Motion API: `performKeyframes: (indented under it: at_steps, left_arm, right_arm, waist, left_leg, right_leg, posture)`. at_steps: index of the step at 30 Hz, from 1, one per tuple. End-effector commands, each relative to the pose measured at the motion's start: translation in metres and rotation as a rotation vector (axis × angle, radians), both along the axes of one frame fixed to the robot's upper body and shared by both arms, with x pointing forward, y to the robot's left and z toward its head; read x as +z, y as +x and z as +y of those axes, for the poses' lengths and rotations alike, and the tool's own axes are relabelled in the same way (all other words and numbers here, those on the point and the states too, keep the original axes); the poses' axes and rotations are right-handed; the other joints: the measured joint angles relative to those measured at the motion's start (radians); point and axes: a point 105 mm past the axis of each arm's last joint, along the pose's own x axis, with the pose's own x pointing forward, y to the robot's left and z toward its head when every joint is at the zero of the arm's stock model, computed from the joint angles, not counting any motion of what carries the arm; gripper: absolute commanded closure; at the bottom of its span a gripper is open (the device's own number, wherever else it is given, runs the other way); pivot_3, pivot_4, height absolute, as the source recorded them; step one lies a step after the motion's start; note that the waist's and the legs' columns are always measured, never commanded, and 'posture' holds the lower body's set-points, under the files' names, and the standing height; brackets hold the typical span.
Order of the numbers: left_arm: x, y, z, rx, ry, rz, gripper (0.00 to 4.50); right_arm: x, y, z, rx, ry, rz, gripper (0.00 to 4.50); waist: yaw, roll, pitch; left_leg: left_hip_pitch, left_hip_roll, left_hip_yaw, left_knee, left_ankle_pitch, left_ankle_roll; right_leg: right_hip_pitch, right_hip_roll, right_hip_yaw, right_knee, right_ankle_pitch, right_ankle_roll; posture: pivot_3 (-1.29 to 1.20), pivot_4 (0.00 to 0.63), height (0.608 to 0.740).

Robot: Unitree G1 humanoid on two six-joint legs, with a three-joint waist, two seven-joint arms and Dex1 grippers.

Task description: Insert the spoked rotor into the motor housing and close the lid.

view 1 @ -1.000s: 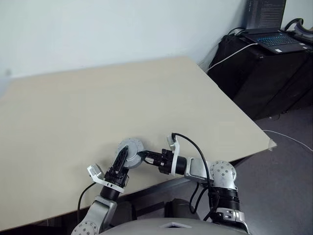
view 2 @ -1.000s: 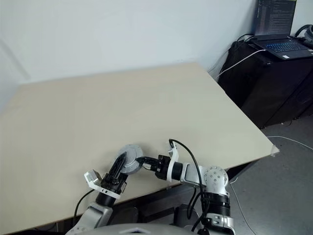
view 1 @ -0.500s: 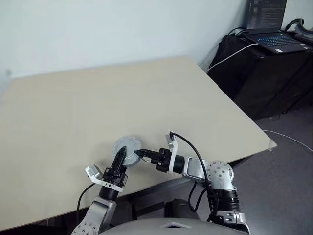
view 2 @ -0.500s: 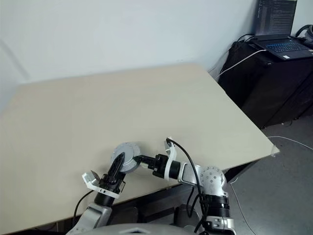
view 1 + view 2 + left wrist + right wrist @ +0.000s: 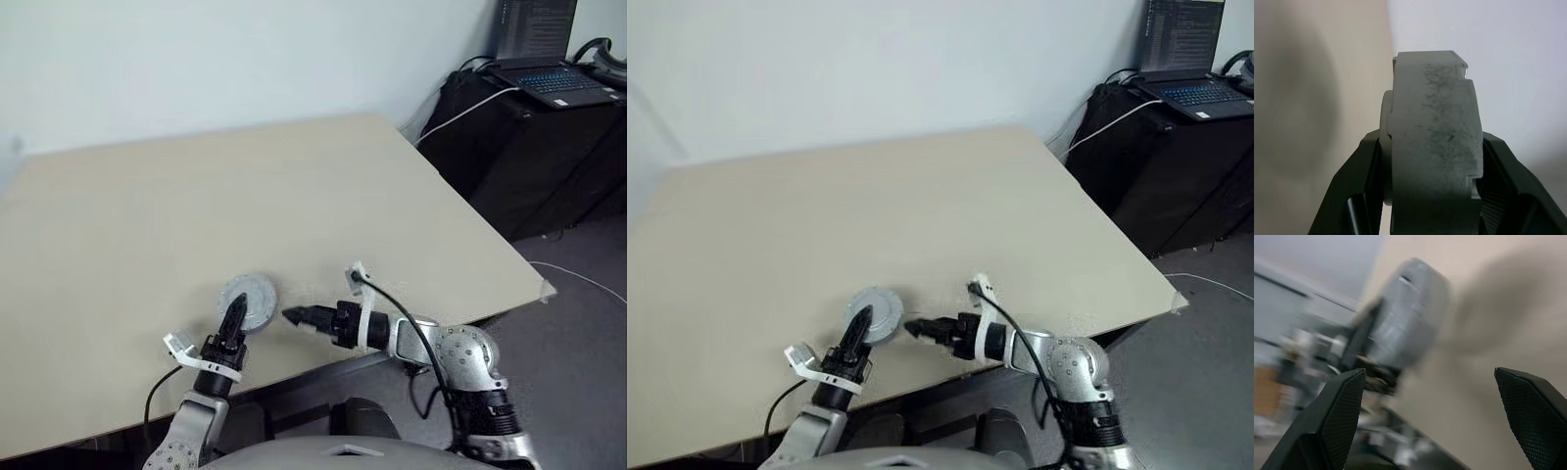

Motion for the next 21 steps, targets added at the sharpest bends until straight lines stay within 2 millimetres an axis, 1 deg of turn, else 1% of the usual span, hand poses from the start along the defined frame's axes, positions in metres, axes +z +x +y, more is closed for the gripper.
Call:
performKeyframes:
  at_steps: [1, 3, 5, 9, 13, 15, 17, 21]
  left_arm:
    - [0.029, 0.033, 0.006, 0.128, -0.012, -0.108, 2.38]
    - [0.024, 0.039, 0.019, 0.190, 0.030, -0.077, 2.38]
    - [0.017, 0.046, 0.034, 0.251, 0.069, -0.050, 2.38]
    - [0.012, 0.062, 0.058, 0.337, 0.110, -0.014, 2.38]
    - [0.016, 0.074, 0.069, 0.363, 0.131, -0.002, 2.38]
    - [0.017, 0.082, 0.073, 0.362, 0.150, 0.010, 2.38]
    - [0.018, 0.087, 0.075, 0.362, 0.157, 0.015, 2.38]
    - [0.024, 0.106, 0.077, 0.374, 0.168, 0.009, 2.38]
  right_arm:
    - [0.018, 0.008, 0.006, 0.000, -0.030, -0.302, 0.00]
    - [0.022, 0.014, 0.004, -0.015, -0.097, -0.486, 0.00]
    - [0.023, 0.017, 0.003, -0.015, -0.147, -0.627, 0.00]
    - [0.032, 0.022, -0.002, -0.042, -0.168, -0.847, 0.00]
    - [0.023, 0.024, -0.008, -0.057, -0.211, -0.907, 0.00]
    - [0.015, 0.023, -0.011, -0.061, -0.245, -0.903, 0.00]
    - [0.010, 0.023, -0.012, -0.067, -0.258, -0.899, 0.00]
    - [0.001, 0.022, -0.017, -0.109, -0.279, -0.871, 0.00]
  waist:
    - [-0.001, -0.001, 0.001]
    - [0.001, -0.002, 0.001]
    - [0.007, -0.004, 0.002]
    - [0.012, -0.009, 0.000]
    - [0.013, -0.015, -0.004]
    - [0.014, -0.017, -0.005]
    - [0.015, -0.018, -0.005]
    - [0.015, -0.018, -0.005]
  left_leg:
    - [0.000, 0.000, 0.000, 0.000, 0.000, 0.000]
    - [0.000, 0.000, 0.000, 0.000, 0.000, -0.001]
    - [0.000, 0.000, -0.002, 0.002, -0.002, -0.004]
    - [0.000, 0.000, -0.003, 0.005, -0.001, -0.004]
    - [-0.001, -0.001, -0.001, 0.006, 0.000, 0.001]
    - [-0.002, -0.002, 0.000, 0.006, 0.000, 0.001]
    - [-0.002, -0.005, 0.000, 0.006, 0.001, 0.001]
    - [-0.002, -0.005, -0.001, 0.006, 0.002, 0.000]
  right_leg:
    - [0.000, 0.000, 0.000, 0.000, 0.000, 0.000]
    - [0.000, 0.001, 0.000, 0.000, 0.000, 0.000]
    - [0.001, 0.002, 0.000, 0.001, 0.000, 0.000]
    - [0.002, 0.003, 0.000, 0.002, 0.001, 0.001]
    - [0.005, 0.003, 0.003, 0.000, 0.002, 0.002]
    - [0.006, 0.003, 0.004, 0.000, 0.002, 0.003]
    - [0.006, 0.004, 0.004, 0.001, 0.002, 0.003]
    - [0.006, 0.004, 0.003, 0.002, 0.002, 0.002]
  posture:
    - [0.00, 0.000, 0.740]
    - [0.00, 0.000, 0.740]
    - [0.00, 0.000, 0.740]
    - [0.00, 0.000, 0.740]
    - [0.00, 0.000, 0.740]
    - [0.00, 0.000, 0.740]
    - [0.00, 0.000, 0.740]
    - [0.00, 0.000, 0.740]
